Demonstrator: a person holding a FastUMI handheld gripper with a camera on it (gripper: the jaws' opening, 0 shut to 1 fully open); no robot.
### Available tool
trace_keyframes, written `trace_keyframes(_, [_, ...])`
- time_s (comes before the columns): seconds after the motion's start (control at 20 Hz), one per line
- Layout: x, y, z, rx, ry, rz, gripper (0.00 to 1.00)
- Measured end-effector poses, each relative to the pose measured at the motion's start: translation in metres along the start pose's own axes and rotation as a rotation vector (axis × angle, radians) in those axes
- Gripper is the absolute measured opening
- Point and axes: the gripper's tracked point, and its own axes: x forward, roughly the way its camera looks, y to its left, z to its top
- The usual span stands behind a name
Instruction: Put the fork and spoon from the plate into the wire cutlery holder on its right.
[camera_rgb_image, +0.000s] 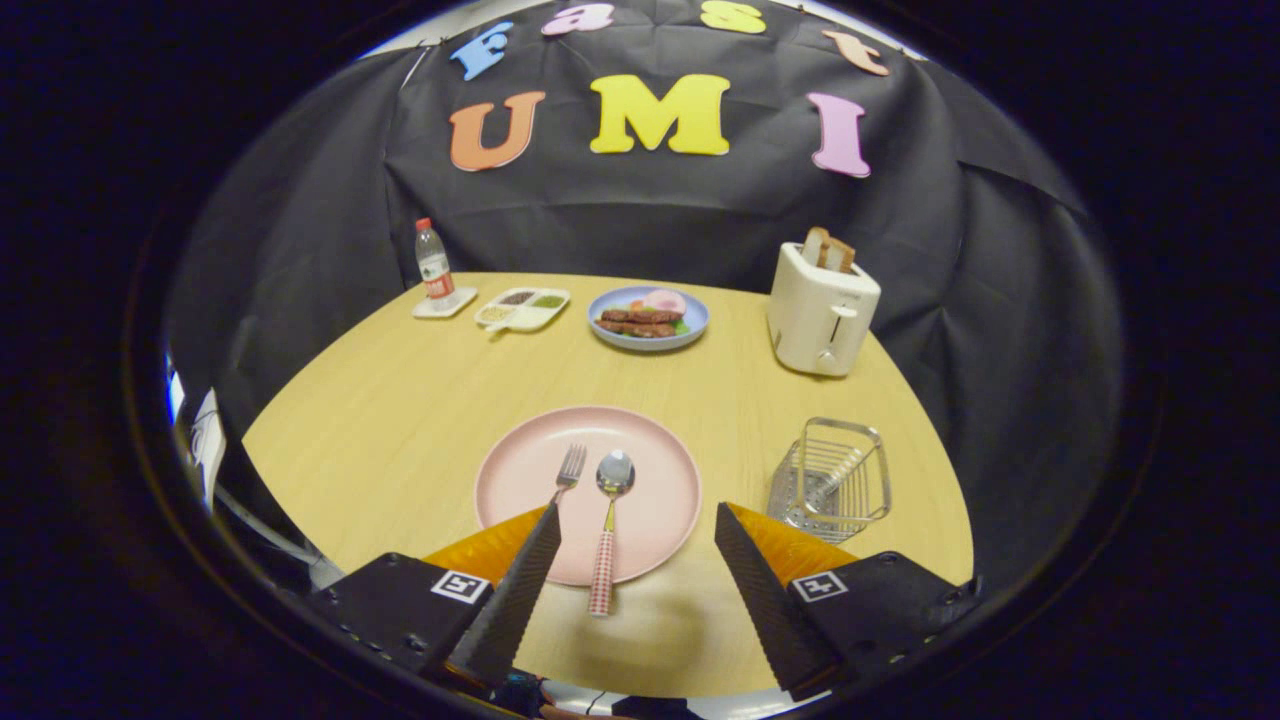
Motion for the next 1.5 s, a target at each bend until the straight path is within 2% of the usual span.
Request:
trace_keyframes(0.15, [0.023,0.003,-0.014,-0.013,0.057,0.017,0.81])
trace_keyframes(0.25, [0.038,0.003,-0.022,-0.013,0.099,0.01,0.78])
trace_keyframes(0.35, [0.05,0.009,-0.029,-0.013,0.138,0.027,0.66])
trace_keyframes(0.5, [0.059,0.016,-0.035,-0.047,0.157,0.043,0.61])
trace_keyframes(0.6, [0.065,0.014,-0.044,-0.07,0.185,0.027,0.53])
trace_keyframes(0.8, [0.072,0.015,-0.048,-0.027,0.222,0.005,0.38])
trace_keyframes(0.85, [0.073,0.013,-0.05,-0.025,0.233,-0.002,0.26])
trace_keyframes(1.0, [0.072,0.01,-0.05,-0.015,0.25,-0.015,0.18])
trace_keyframes(1.05, [0.077,0.01,-0.053,-0.019,0.256,-0.019,0.12])
trace_keyframes(1.15, [0.073,0.013,-0.052,-0.015,0.261,-0.004,0.08])
trace_keyframes(1.3, [0.061,0.013,-0.045,-0.02,0.251,0.007,0.08])
trace_keyframes(1.5, [0.038,0.002,-0.027,-0.046,0.225,-0.017,0.08])
